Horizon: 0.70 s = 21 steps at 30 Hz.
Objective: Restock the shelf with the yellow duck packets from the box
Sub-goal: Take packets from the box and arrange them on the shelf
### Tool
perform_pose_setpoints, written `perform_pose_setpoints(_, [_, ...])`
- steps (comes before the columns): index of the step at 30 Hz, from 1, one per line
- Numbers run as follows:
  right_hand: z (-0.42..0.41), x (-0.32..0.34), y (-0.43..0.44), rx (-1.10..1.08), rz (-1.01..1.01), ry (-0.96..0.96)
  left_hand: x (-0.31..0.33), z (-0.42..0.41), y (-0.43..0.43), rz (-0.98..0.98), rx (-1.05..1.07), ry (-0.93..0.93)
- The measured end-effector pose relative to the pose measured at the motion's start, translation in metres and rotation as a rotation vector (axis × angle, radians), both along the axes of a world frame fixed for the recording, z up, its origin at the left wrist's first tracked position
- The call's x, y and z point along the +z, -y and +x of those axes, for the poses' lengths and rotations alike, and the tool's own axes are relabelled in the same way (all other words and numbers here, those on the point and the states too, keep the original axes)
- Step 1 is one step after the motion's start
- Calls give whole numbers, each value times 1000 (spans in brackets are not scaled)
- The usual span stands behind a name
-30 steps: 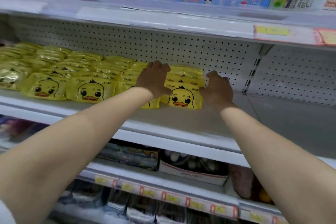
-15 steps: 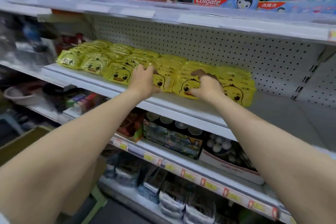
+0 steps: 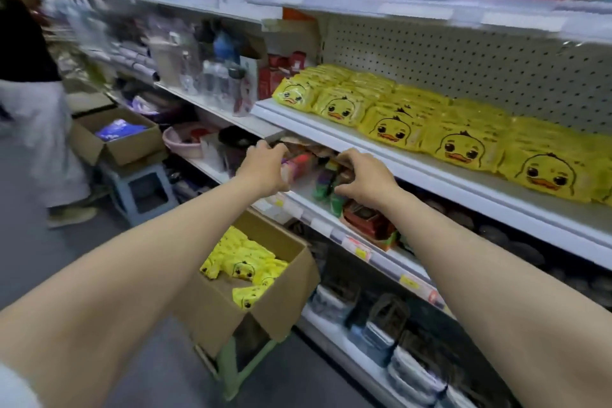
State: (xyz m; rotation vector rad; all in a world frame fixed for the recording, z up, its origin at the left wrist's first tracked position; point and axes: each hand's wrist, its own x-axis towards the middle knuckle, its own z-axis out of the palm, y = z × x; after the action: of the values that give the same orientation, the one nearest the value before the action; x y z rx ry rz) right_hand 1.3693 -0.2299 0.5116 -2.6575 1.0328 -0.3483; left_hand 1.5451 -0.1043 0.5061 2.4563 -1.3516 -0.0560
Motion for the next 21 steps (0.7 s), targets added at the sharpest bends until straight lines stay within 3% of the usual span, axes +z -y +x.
perform_pose_setpoints(10, [116, -92, -29, 115, 132, -143, -86, 99, -57, 152, 111, -119])
perform_pose_setpoints(21, [272, -209, 21, 175, 356, -286, -182, 236, -20, 322, 166, -263])
